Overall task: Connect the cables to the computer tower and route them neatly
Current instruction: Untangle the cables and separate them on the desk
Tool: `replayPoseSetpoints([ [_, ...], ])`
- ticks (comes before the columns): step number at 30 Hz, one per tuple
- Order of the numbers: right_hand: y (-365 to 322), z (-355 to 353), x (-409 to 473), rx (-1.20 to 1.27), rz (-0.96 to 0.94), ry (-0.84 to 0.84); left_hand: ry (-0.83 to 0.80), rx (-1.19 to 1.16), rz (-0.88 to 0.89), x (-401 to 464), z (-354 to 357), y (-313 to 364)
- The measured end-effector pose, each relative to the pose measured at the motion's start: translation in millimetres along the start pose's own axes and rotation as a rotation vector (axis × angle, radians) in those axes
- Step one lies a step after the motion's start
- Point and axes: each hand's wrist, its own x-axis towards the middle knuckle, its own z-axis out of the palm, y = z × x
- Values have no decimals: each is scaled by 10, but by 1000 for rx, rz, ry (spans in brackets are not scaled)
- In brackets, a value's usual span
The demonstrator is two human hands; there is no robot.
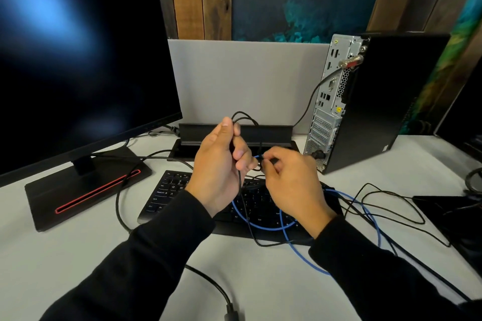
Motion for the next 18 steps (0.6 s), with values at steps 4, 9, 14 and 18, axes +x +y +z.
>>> replayPoseSetpoints([
  [4,40,72,-74,33,102,-55,-21,-118,-13,34,-57,48],
  [9,-8,114,-247,168,143,52,-58,-170,-13,64,-109,42],
  [14,56,52,-312,12,-46,107,-72,-97,78,94,-141,80],
  [18,106,-45,-434,-121,-197,-66,-55,153,151,124,-240,34],
])
